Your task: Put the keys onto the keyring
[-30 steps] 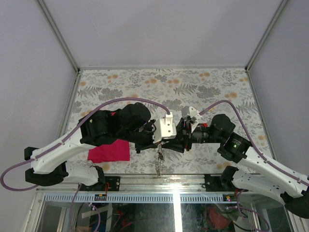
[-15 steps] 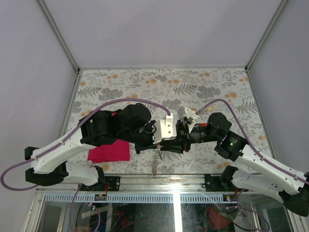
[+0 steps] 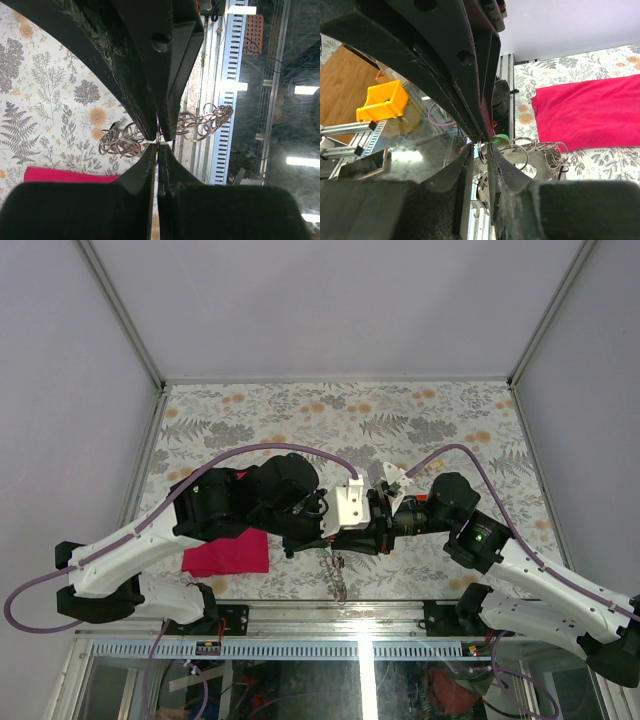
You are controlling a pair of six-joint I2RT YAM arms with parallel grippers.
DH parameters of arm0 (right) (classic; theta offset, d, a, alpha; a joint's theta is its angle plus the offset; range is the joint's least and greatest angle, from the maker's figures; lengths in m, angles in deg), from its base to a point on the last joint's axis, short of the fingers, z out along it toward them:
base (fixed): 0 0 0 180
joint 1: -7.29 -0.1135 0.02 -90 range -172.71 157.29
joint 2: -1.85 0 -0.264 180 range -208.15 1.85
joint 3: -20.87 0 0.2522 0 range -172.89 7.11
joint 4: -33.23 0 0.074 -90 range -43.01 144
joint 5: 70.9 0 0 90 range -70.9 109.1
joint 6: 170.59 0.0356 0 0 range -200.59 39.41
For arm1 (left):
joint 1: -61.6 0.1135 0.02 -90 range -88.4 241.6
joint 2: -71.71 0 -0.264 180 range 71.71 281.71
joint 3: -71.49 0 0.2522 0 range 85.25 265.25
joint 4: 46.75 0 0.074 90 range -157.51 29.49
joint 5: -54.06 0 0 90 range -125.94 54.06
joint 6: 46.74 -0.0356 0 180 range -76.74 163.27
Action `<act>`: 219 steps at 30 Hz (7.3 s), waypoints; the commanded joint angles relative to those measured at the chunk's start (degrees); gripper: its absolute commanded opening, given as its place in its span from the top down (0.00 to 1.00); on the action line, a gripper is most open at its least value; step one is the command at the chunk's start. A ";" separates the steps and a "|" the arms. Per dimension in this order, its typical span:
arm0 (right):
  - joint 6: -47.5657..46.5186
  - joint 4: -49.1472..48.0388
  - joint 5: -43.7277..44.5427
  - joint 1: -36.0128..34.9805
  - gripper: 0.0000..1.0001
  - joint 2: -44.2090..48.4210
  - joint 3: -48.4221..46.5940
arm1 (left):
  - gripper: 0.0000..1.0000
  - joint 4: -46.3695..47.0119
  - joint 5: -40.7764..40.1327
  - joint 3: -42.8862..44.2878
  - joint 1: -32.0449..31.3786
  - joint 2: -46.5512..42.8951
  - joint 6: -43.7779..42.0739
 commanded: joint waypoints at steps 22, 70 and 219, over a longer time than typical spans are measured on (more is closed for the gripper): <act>-4.36 -2.61 -1.25 0.36 1.00 6.48 -3.67 | 0.74 21.86 3.17 -12.00 -0.63 -13.66 3.14; -3.89 -0.29 -5.99 0.37 1.00 8.15 -7.21 | 0.70 28.44 12.41 -16.82 -0.61 -14.92 1.89; -5.46 -4.06 1.01 0.32 0.81 2.80 1.71 | 1.00 -2.98 -2.89 9.24 -2.87 4.96 1.07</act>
